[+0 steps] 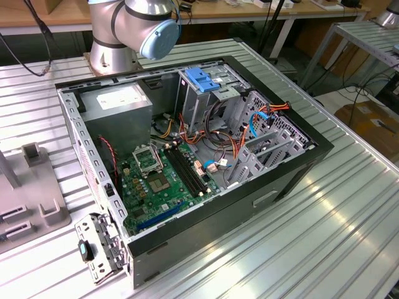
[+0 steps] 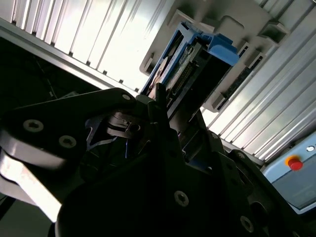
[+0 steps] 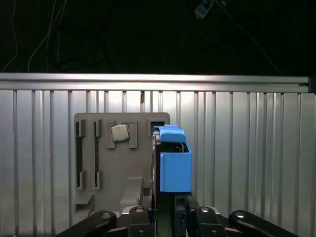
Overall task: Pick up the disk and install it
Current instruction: 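Pick up the disk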
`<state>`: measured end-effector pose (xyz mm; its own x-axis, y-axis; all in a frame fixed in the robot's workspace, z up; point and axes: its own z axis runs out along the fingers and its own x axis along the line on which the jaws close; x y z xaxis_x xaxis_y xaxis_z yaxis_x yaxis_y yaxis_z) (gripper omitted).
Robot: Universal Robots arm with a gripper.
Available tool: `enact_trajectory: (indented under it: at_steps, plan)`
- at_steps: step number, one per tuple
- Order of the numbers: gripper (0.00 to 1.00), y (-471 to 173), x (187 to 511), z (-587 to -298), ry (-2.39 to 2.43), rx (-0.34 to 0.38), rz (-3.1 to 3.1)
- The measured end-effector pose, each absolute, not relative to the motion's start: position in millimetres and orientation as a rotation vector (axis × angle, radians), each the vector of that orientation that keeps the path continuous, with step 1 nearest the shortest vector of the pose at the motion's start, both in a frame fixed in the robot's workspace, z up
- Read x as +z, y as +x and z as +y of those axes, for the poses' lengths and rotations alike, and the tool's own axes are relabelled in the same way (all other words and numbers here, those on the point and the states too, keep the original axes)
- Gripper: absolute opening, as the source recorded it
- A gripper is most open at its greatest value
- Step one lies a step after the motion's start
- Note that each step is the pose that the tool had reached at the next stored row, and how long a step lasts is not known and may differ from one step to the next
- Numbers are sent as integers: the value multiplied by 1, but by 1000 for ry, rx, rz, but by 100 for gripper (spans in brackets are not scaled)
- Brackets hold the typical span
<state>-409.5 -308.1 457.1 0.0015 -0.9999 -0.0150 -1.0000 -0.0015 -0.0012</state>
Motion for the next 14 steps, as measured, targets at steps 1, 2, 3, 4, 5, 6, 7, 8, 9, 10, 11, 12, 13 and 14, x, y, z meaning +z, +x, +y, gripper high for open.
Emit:
enact_trajectory:
  at_steps: [1,2,3,4,5,6,7,8,9,10,11,12,13,14]
  plan:
    - [35,-410,458,-308,-2215,15,2212]
    - [35,-410,460,-308,-2215,15,2212]
    - [35,-410,461,-308,-2215,15,2212]
    - [35,-410,463,-308,-2215,15,2212]
    - [35,-410,465,-308,-2215,15,2212]
    - [35,-410,466,-308,-2215,15,2212]
    - [35,-410,468,-308,-2215,15,2212]
    - [35,-410,469,-308,-2215,15,2212]
    - [35,-410,471,-308,-2215,15,2212]
    - [35,-410,472,-308,-2215,15,2212]
    - [35,-410,474,-308,-2215,15,2212]
    - [35,-410,476,-308,-2215,15,2212]
    - [35,-410,477,-308,-2215,15,2212]
    - [35,-410,479,-308,-2215,15,2212]
